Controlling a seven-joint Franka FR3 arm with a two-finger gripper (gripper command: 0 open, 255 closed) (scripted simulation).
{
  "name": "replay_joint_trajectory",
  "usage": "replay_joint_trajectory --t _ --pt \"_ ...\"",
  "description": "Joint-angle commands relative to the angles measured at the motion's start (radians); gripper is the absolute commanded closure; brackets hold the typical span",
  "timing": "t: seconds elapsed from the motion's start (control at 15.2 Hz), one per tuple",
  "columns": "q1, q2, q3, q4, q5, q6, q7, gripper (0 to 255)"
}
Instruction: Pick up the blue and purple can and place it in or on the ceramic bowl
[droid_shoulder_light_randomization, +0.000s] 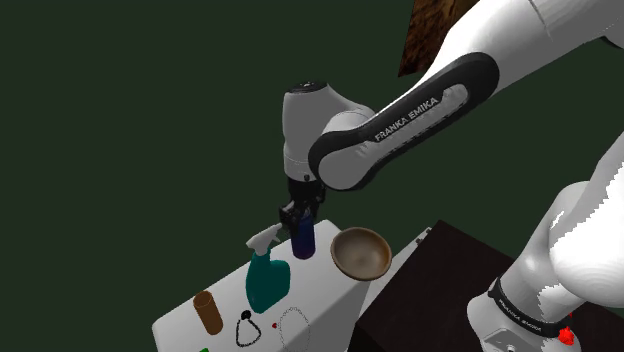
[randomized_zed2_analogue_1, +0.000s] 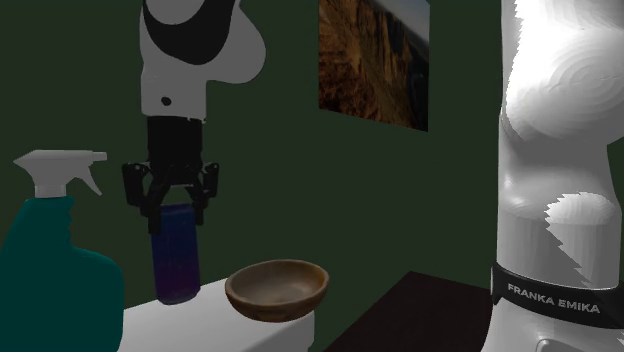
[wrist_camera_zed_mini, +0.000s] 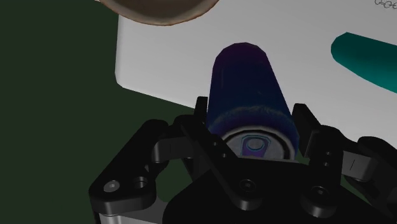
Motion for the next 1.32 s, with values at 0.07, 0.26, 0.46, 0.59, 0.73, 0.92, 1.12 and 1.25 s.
replay_joint_trajectory --t 0.07,0.26,0.46,0.59,0.73,0.92,1.12,1.25 --pt "-0.001 -0.029 0.0 0.013 0.016 -0.039 -0.012 255" --pt "-0.001 -0.055 -0.001 0.029 0.029 -0.08 -0.022 255" --pt "-0.001 -0.079 -0.003 0.048 0.04 -0.121 -0.031 255" --pt "-0.001 -0.093 -0.004 0.061 0.046 -0.148 -0.036 255" --pt "-0.001 -0.107 -0.005 0.076 0.052 -0.175 -0.04 255" --pt "-0.001 -0.126 -0.008 0.099 0.059 -0.216 -0.046 255" --pt "-0.001 -0.132 -0.009 0.107 0.061 -0.229 -0.048 255" --pt "-0.003 -0.116 -0.019 0.088 0.08 -0.2 -0.112 0"
